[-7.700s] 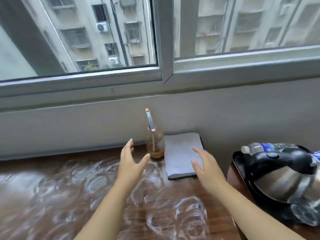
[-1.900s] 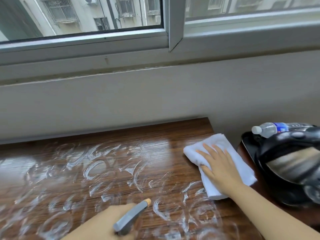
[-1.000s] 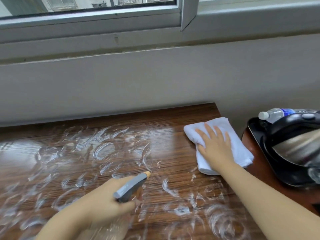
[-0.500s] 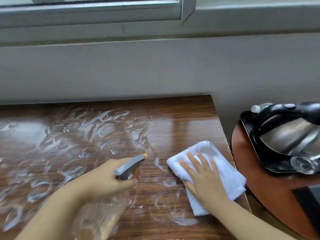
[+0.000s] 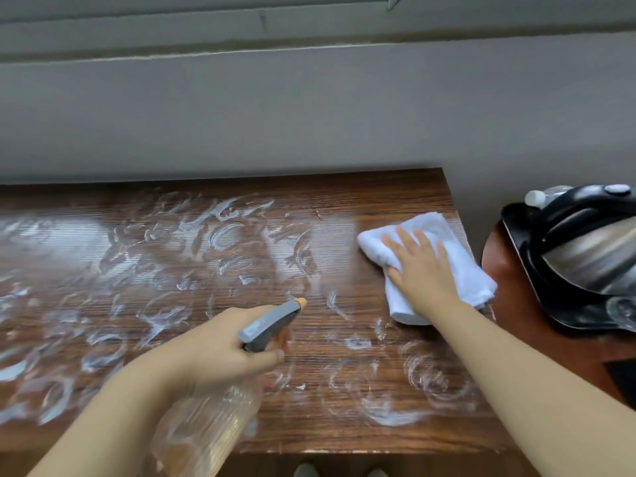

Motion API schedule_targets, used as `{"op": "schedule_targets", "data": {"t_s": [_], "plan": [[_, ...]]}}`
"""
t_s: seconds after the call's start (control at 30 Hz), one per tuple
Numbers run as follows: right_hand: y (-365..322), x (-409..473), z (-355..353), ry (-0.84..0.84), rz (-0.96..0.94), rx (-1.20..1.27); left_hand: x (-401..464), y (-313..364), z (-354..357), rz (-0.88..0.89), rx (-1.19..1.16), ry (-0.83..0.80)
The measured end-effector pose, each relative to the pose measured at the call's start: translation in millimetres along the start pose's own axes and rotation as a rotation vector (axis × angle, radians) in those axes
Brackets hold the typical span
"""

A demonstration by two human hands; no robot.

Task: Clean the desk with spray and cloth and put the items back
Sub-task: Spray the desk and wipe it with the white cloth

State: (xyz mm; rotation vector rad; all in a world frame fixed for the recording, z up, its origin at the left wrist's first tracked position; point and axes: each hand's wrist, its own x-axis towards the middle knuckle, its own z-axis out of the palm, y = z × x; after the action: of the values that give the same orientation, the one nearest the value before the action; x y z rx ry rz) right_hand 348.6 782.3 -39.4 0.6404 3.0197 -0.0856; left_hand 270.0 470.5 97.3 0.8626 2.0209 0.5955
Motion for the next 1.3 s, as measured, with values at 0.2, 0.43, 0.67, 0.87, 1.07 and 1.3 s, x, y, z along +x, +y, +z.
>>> {"op": "schedule_targets", "data": {"t_s": [0.2,0.43,0.67,0.87,1.07,1.3], "plan": [[28,-54,6,0.047,0.027,0.009,0,-1,-1,0.034,0.018,-0.018],[-25,-113,20,0.114,-0.220,0.002,0,4,-1,0.057,0.038,-0.005],[-46,-45,13,0.067,-0.185,0.049,-7,1,-7,0.041,0.038,-0.030],[-12,17,-4,0.018,-0.016,0.068,-12,-9,-6,0.021,0.025,-0.032],[6,-36,3,-0.007,-0.059,0.059,-5,-4,3,0.018,0.027,-0.046],[-2,-143,12,0.094,-0.179,0.016,-3,7,-1,0.075,0.011,-0.019]]}}
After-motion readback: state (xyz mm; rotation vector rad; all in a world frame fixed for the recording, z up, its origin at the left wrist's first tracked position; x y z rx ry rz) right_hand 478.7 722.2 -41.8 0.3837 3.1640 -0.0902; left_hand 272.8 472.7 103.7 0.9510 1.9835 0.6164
